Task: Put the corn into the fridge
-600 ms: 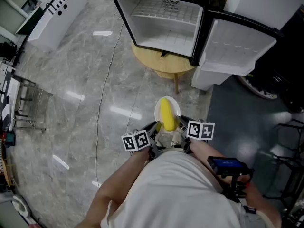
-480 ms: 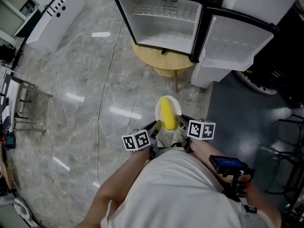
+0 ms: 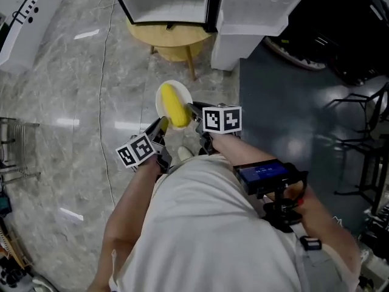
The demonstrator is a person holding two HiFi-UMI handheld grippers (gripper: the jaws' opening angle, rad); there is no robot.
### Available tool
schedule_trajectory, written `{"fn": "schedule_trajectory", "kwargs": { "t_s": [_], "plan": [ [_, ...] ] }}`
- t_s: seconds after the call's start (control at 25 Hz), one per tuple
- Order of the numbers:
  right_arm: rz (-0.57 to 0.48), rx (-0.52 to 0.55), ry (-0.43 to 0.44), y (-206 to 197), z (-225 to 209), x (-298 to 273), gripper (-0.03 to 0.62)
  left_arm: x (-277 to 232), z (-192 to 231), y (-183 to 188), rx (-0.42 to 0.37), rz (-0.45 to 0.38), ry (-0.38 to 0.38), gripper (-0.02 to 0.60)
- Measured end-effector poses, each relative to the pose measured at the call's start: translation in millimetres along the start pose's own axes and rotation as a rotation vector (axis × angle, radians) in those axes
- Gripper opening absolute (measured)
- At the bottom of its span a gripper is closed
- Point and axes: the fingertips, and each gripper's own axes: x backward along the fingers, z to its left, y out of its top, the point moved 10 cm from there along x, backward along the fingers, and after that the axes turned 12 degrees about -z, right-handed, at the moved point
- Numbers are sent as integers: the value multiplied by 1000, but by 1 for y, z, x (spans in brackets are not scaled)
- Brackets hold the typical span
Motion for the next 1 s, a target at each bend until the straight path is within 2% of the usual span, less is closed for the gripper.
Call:
{"fn": "schedule_trajectory", "kwargs": {
  "t_s": [1.0],
  "plan": [
    [0, -8, 7, -5, 2, 1, 54, 8, 1, -7, 12, -18, 13, 63]
  ]
}}
